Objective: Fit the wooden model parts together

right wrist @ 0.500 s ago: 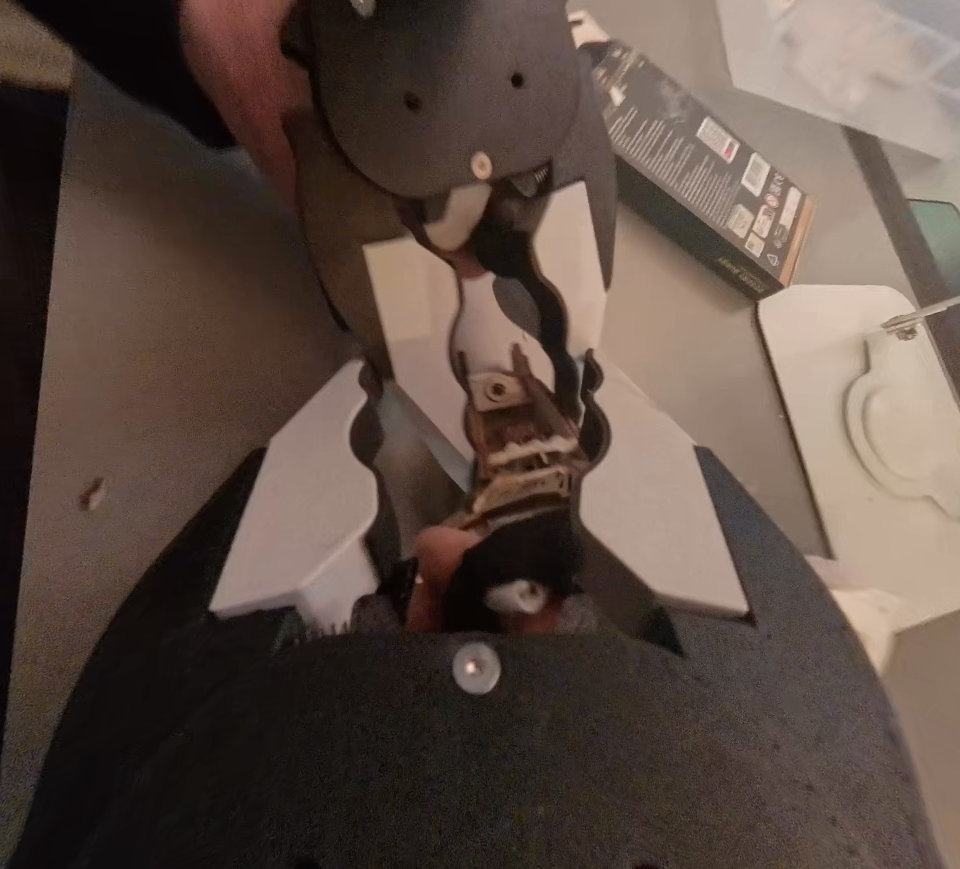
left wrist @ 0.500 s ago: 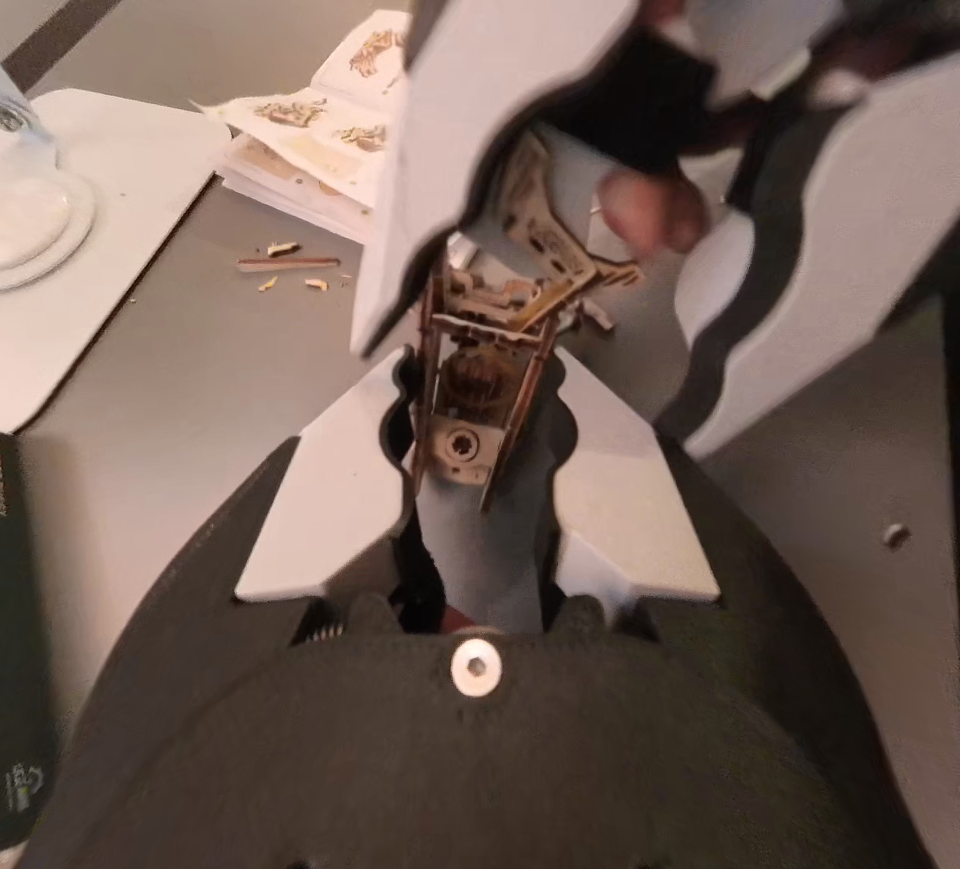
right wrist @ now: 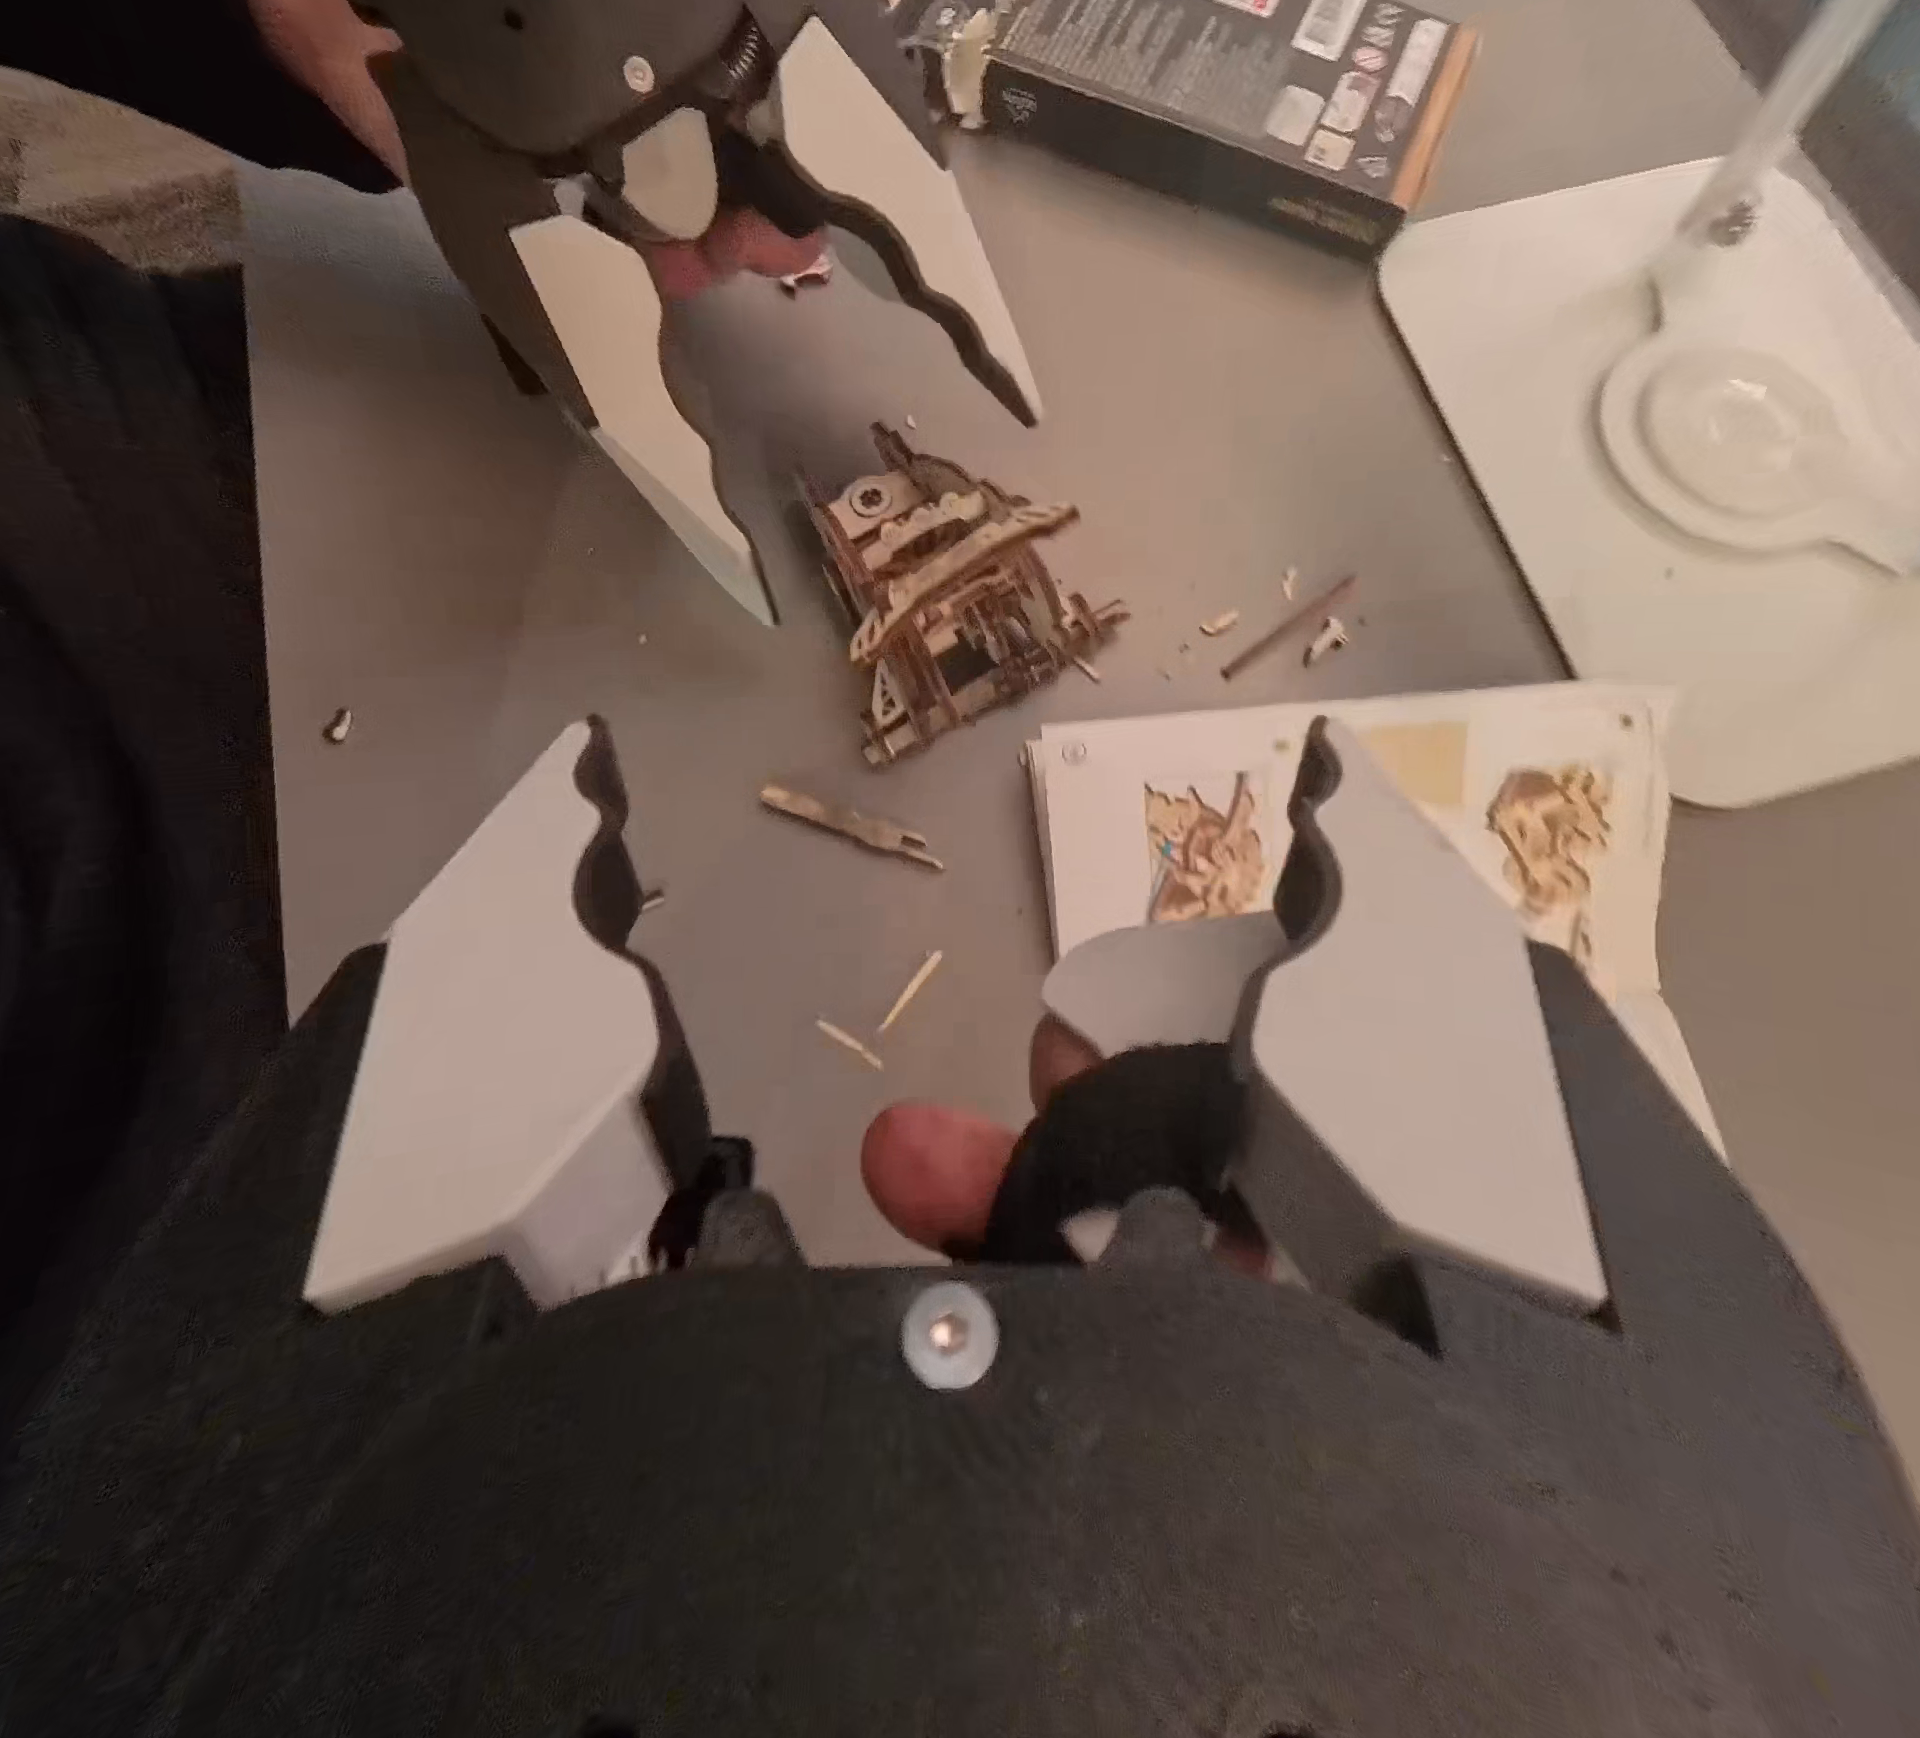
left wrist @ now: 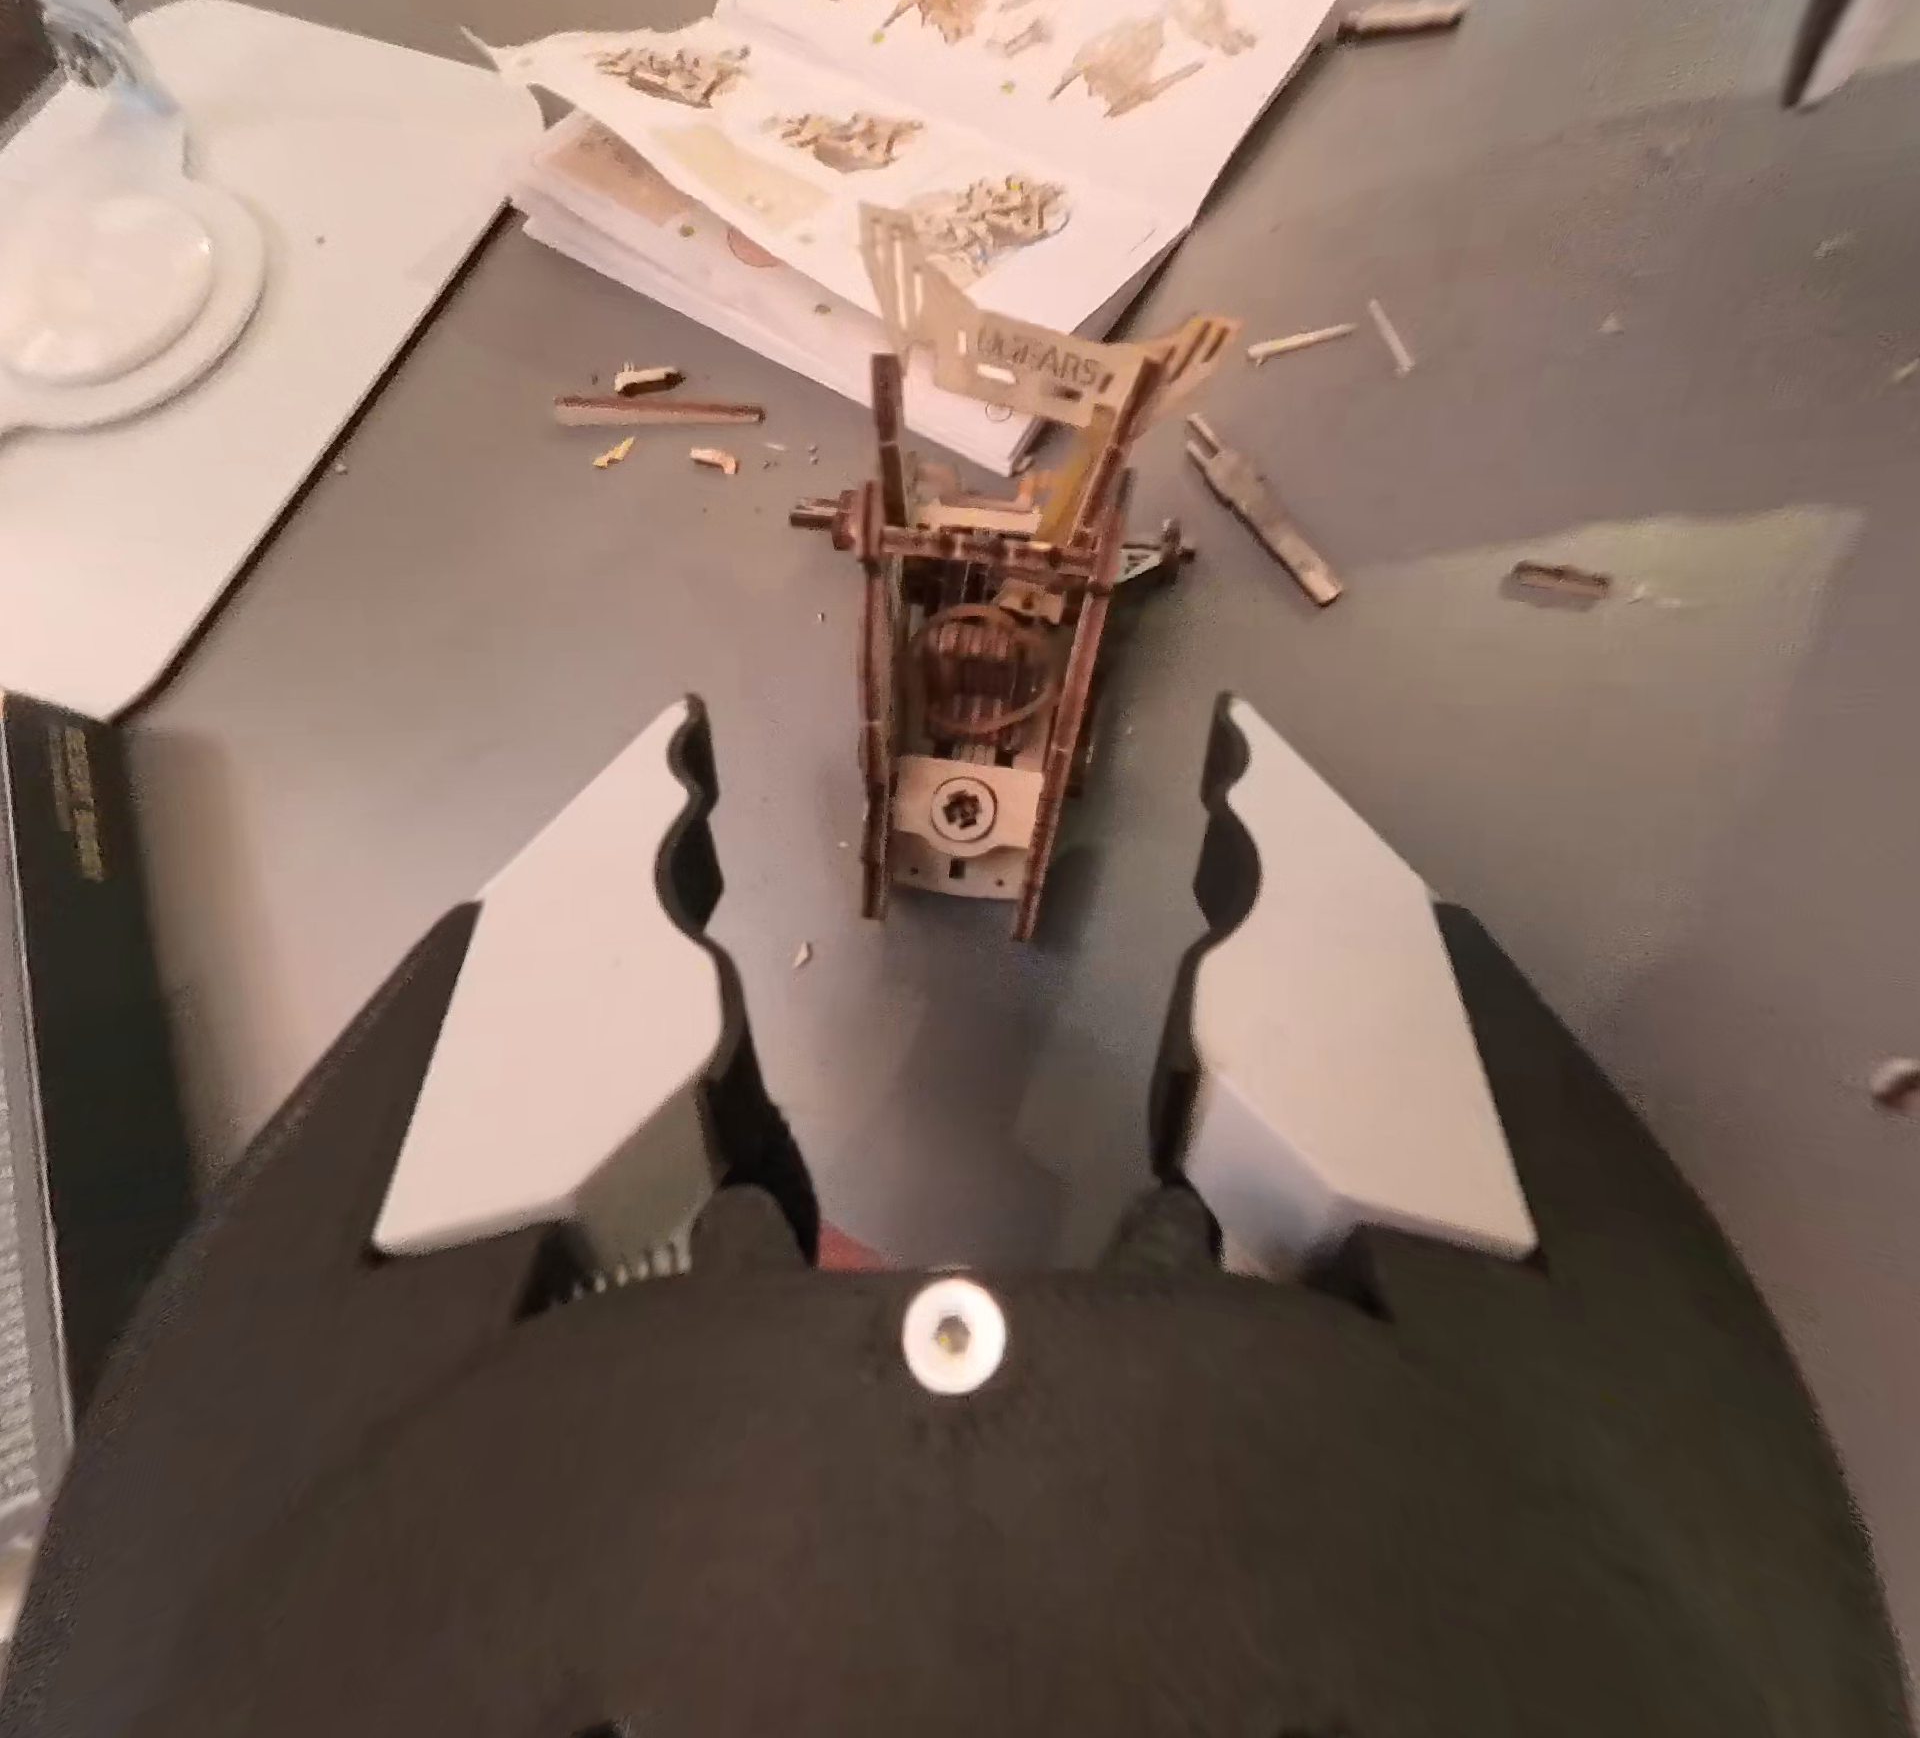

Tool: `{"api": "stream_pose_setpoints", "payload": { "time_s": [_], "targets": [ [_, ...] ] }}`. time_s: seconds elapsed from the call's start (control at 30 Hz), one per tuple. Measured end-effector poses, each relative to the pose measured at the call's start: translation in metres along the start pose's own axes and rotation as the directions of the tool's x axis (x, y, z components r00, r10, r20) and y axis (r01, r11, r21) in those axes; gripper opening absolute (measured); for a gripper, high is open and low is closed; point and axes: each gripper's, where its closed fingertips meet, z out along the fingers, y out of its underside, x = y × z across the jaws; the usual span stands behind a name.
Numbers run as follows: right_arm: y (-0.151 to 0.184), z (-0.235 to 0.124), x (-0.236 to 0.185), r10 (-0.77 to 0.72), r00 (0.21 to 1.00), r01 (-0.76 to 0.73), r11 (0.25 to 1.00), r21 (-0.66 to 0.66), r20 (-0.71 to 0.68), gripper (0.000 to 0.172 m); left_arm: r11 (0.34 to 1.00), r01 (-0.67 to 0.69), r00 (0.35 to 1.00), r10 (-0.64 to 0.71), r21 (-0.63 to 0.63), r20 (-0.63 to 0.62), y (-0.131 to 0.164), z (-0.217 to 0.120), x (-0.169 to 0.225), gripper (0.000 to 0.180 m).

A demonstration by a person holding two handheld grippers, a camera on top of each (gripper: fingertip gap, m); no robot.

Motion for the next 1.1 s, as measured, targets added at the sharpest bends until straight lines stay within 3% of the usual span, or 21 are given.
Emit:
{"api": "stream_pose_setpoints", "payload": {
  "time_s": [0.03, 0.1, 0.13, 0.23, 0.33, 0.47, 0.6, 0.7, 0.77, 0.87, 0.97, 1.03, 1.1],
  "targets": [
    [-0.001, -0.007, -0.002, 0.006, 1.000, -0.006, 1.000, 0.030, 0.001, 0.127, 0.999, 0.023, 1.000, -0.024, 0.031, 0.002, -0.004, -0.006, -0.001, 0.090],
    [-0.013, -0.018, -0.012, 0.033, 0.999, -0.037, 0.991, 0.132, 0.036, 0.151, 0.997, 0.038, 0.999, -0.039, 0.064, 0.022, -0.013, -0.017, -0.001, 0.090],
    [-0.021, -0.023, -0.020, 0.040, 0.996, -0.055, 0.978, 0.200, 0.074, 0.155, 0.996, 0.044, 0.999, -0.046, 0.077, 0.024, -0.018, -0.021, 0.000, 0.091],
    [-0.035, -0.037, -0.036, 0.107, 0.979, -0.156, 0.939, 0.306, 0.171, 0.155, 0.990, 0.057, 0.997, -0.062, 0.131, 0.035, -0.033, -0.036, 0.004, 0.091],
    [-0.049, -0.053, -0.060, 0.084, 0.966, -0.177, 0.902, 0.394, 0.243, 0.156, 0.977, 0.098, 0.994, -0.104, 0.188, 0.023, -0.044, -0.044, 0.012, 0.090],
    [-0.069, -0.083, -0.088, 0.059, 0.933, -0.254, 0.807, 0.533, 0.356, 0.155, 0.976, 0.037, 0.998, -0.046, 0.216, 0.036, -0.063, -0.046, 0.034, 0.089],
    [-0.073, -0.096, -0.115, 0.044, 0.906, -0.287, 0.795, 0.535, 0.421, 0.155, 0.932, 0.069, 0.998, -0.064, 0.357, -0.025, -0.106, -0.064, 0.059, 0.088],
    [-0.069, -0.091, -0.154, -0.051, 0.899, -0.186, 0.854, 0.485, 0.434, 0.156, 0.825, 0.223, 0.968, -0.122, 0.519, -0.221, -0.150, -0.086, 0.086, 0.071],
    [-0.067, -0.081, -0.173, -0.088, 0.906, -0.118, 0.887, 0.447, 0.413, 0.156, 0.794, 0.270, 0.944, -0.106, 0.545, -0.313, -0.168, -0.090, 0.108, 0.067],
    [-0.071, -0.077, -0.204, -0.138, 0.884, -0.081, 0.895, 0.438, 0.446, 0.156, 0.800, 0.226, 0.938, -0.024, 0.555, -0.346, -0.177, -0.088, 0.142, 0.056],
    [-0.078, -0.086, -0.200, -0.108, 0.899, -0.116, 0.876, 0.469, 0.424, 0.148, 0.779, 0.173, 0.939, 0.053, 0.602, -0.339, -0.185, -0.098, 0.159, 0.021],
    [-0.087, -0.095, -0.197, -0.050, 0.884, -0.213, 0.841, 0.497, 0.464, 0.127, 0.770, 0.191, 0.942, 0.030, 0.608, -0.335, -0.190, -0.100, 0.160, 0.019],
    [-0.092, -0.101, -0.197, -0.019, 0.879, -0.261, 0.816, 0.516, 0.476, 0.128, 0.758, 0.228, 0.932, 0.012, 0.611, -0.363, -0.194, -0.102, 0.163, 0.018]
  ]
}}
